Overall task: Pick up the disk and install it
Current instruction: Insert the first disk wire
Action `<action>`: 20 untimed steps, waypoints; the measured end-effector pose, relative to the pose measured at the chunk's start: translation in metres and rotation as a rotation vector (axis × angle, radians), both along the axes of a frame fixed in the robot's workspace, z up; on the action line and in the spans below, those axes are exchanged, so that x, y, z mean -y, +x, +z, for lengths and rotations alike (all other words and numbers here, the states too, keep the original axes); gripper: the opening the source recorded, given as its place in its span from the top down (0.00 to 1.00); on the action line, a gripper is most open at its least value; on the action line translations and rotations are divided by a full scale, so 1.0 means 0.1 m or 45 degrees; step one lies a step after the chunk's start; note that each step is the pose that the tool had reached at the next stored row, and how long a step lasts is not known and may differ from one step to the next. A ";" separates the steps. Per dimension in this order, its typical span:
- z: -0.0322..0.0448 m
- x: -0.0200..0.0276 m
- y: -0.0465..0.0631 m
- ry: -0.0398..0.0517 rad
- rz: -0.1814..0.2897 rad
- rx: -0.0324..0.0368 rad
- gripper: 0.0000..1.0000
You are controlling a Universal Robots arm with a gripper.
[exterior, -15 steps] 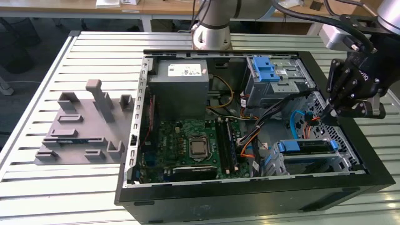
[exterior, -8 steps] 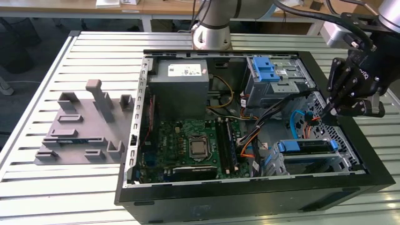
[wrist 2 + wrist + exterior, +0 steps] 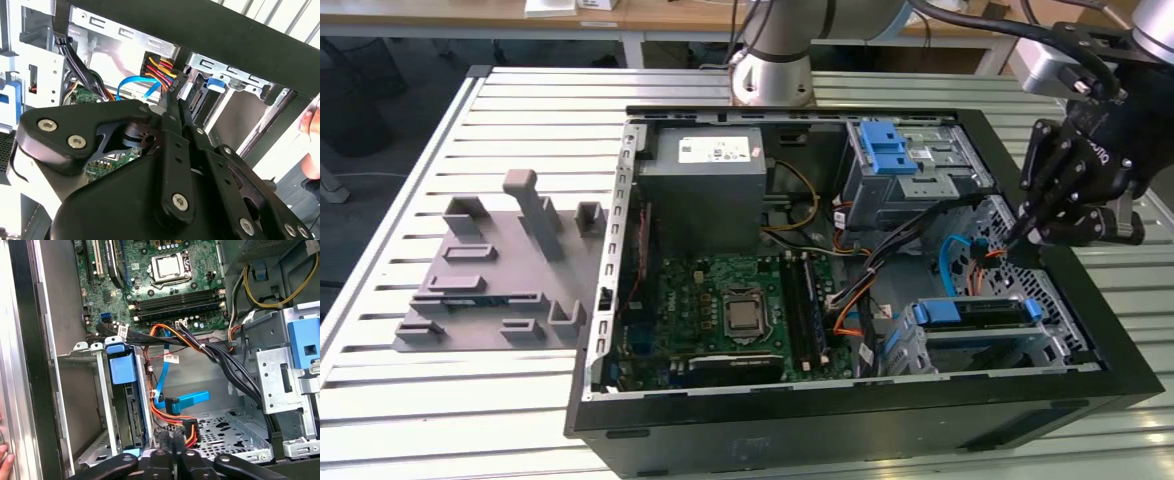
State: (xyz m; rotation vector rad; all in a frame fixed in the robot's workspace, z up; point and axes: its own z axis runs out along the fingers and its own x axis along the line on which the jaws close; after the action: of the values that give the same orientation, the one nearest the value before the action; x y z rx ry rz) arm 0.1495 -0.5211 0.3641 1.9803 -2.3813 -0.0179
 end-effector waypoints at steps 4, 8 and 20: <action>-0.003 -0.015 0.02 -0.005 -0.008 -0.0076 0.81; -0.018 -0.024 0.02 -0.030 -0.010 -0.0095 0.75; -0.077 -0.052 0.03 -0.045 -0.010 -0.0144 0.75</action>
State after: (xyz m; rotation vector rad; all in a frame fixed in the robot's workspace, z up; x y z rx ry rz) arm 0.1528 -0.5159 0.3564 1.9498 -2.3658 0.0130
